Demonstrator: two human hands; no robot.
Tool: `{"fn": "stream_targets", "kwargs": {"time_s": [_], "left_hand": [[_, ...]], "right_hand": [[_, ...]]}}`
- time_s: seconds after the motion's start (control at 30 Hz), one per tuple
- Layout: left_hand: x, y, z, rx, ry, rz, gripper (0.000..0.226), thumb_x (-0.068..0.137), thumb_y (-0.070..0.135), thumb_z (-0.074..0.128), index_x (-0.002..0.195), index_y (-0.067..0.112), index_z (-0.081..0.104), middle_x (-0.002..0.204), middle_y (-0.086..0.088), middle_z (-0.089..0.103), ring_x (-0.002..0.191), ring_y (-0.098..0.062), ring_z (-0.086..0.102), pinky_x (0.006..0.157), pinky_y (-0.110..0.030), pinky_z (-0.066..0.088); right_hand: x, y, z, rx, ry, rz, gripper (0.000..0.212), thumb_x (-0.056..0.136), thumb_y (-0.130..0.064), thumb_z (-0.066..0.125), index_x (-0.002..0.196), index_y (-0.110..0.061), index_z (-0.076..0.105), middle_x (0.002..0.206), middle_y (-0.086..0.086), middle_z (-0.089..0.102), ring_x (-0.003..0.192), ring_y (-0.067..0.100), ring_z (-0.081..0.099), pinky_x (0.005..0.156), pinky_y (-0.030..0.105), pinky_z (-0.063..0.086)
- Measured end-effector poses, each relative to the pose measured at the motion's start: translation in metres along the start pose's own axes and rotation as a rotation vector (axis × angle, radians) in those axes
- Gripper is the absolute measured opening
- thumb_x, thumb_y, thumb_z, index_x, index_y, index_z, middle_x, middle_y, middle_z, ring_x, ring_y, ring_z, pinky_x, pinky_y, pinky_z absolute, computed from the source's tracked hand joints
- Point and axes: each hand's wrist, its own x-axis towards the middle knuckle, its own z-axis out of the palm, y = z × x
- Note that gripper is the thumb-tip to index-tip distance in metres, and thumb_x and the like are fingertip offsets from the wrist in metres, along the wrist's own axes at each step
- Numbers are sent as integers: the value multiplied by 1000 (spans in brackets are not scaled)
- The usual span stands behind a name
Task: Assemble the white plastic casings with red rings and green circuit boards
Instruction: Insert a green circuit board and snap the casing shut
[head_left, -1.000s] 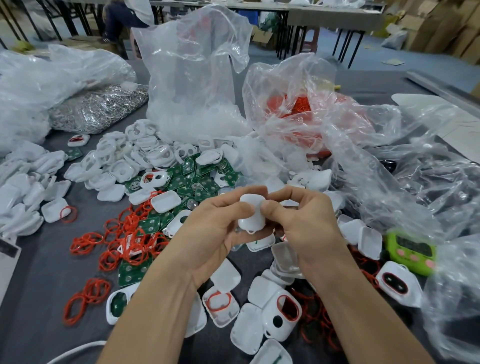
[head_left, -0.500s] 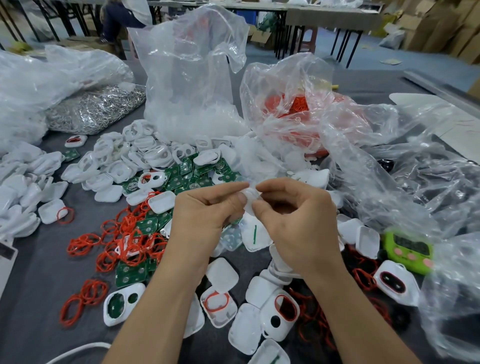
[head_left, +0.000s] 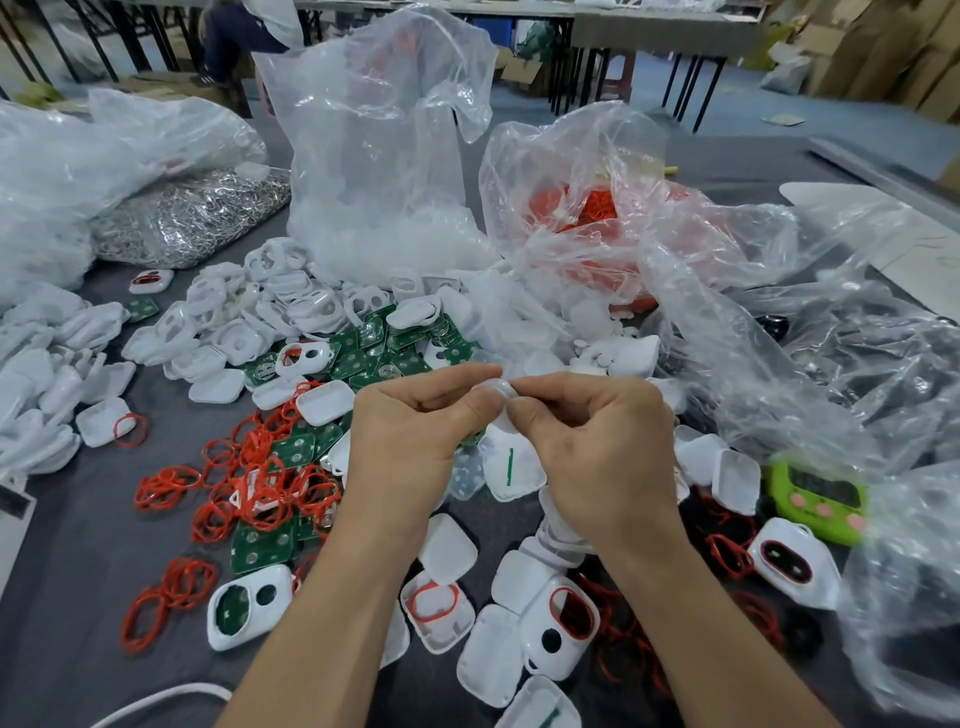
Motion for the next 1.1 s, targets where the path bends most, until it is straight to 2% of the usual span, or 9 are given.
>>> {"fn": "stream_targets", "kwargs": {"time_s": [0.27, 0.4, 0.5, 0.6, 0.7, 0.8, 0.9, 0.97, 1.1], "left_hand": [[0, -5, 1, 110, 97, 11, 15, 79, 2, 83, 88, 15, 83, 81, -7, 80, 86, -31, 77, 81, -35, 64], [1, -8, -1, 147, 113, 18, 12, 79, 10, 85, 86, 19, 84, 81, -5, 80, 82, -25, 78, 81, -38, 64], [3, -8, -2, 135, 143, 8, 13, 79, 11, 85, 85, 23, 84, 82, -2, 80, 81, -19, 78, 77, -32, 62], [5, -7, -4, 113, 162, -15, 19, 81, 7, 84, 91, 23, 83, 85, -1, 80, 80, -17, 78, 70, -26, 60], [4, -5, -6, 34, 83, -79, 27, 82, 3, 81, 103, 20, 80, 86, -5, 80, 69, -18, 70, 67, -24, 59], [2, -4, -3, 100, 23, -82, 23, 83, 2, 79, 96, 21, 82, 82, -12, 79, 65, -24, 63, 73, -38, 60], [2, -5, -2, 196, 79, -33, 30, 82, 1, 80, 87, 31, 82, 77, -9, 79, 73, -36, 74, 80, -46, 63], [2, -7, -4, 208, 112, -30, 31, 80, 1, 81, 86, 32, 82, 75, -8, 78, 80, -39, 75, 78, -46, 64], [1, -7, -5, 240, 142, -16, 34, 78, -1, 82, 84, 32, 81, 71, -4, 78, 73, -29, 77, 71, -39, 65]], "right_hand": [[-3, 2, 7, -103, 74, 32, 13, 82, -15, 86, 87, -27, 83, 63, -35, 66, 64, -8, 69, 60, 4, 49], [-2, 3, 8, -124, 58, 4, 14, 84, -18, 84, 84, -32, 81, 64, -36, 66, 65, -9, 69, 61, 5, 49], [3, 4, 2, -63, -67, 81, 16, 86, -21, 81, 82, -37, 79, 71, -23, 74, 67, -3, 72, 63, 8, 52], [9, 4, -5, 105, -197, 274, 23, 87, -7, 75, 81, -28, 80, 75, -3, 79, 70, 12, 76, 69, 24, 60], [13, 3, -8, 319, -140, 396, 23, 89, 4, 73, 83, -17, 80, 75, 12, 78, 66, 23, 76, 62, 25, 60], [13, 1, -9, 412, -106, 461, 14, 89, 4, 73, 87, -9, 79, 76, 16, 78, 66, 25, 76, 60, 24, 60], [11, 2, -7, 280, -135, 441, 7, 87, -1, 77, 88, -7, 79, 75, 13, 78, 68, 26, 77, 62, 28, 61], [10, 4, -4, 247, -132, 438, 3, 86, -4, 78, 88, -6, 78, 73, 13, 77, 64, 26, 77, 60, 29, 60], [6, 5, 0, 216, -103, 441, 4, 85, -6, 80, 84, -10, 79, 68, 10, 76, 58, 24, 75, 57, 28, 58]]}}
